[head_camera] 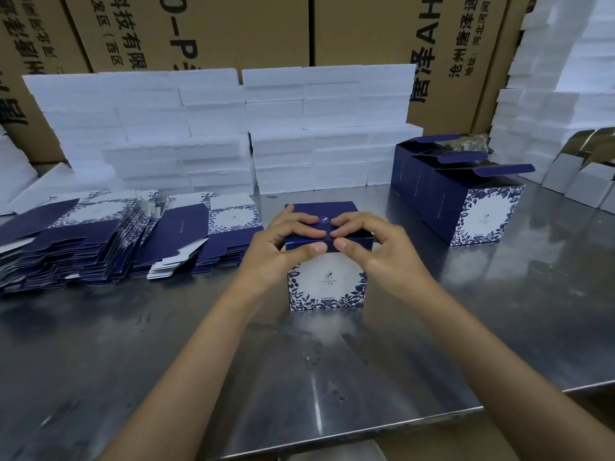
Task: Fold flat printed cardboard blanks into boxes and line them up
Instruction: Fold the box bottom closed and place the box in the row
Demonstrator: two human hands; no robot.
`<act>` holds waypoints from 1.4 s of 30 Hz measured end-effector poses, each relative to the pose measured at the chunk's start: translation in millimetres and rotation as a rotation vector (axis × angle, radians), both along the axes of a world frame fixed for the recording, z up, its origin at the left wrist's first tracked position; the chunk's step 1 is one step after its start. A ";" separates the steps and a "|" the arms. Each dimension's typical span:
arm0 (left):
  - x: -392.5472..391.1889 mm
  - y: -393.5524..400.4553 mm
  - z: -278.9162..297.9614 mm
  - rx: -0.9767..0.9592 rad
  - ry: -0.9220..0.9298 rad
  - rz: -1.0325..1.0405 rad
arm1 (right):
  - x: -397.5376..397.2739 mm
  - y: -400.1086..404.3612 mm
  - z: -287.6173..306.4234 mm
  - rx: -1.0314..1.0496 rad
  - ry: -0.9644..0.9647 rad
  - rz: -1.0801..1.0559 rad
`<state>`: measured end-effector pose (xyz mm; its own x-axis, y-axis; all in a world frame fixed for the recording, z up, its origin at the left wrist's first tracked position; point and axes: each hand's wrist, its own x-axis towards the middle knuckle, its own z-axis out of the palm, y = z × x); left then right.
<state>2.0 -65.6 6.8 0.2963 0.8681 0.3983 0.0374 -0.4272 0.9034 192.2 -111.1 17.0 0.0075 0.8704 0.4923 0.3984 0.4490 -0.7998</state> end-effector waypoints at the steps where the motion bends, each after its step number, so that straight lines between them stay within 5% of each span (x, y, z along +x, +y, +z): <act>1: -2.3 0.4 -0.5 -0.010 -0.030 -0.009 | -0.8 -0.2 -0.8 0.014 -0.019 -0.034; 19: -11.9 0.5 -8.8 -0.049 -0.137 -0.041 | 25.9 0.4 -19.6 0.140 -0.070 -0.116; 25: 17.7 6.3 0.9 0.067 0.055 0.085 | 24.0 2.8 -18.1 0.479 -0.643 -0.499; 31: 81.5 28.8 2.1 0.094 0.061 0.192 | 24.0 18.3 -57.5 0.146 -0.843 -0.634; 42: 146.5 146.1 3.4 0.010 0.048 0.181 | 82.2 139.7 -63.8 0.015 -0.934 -0.692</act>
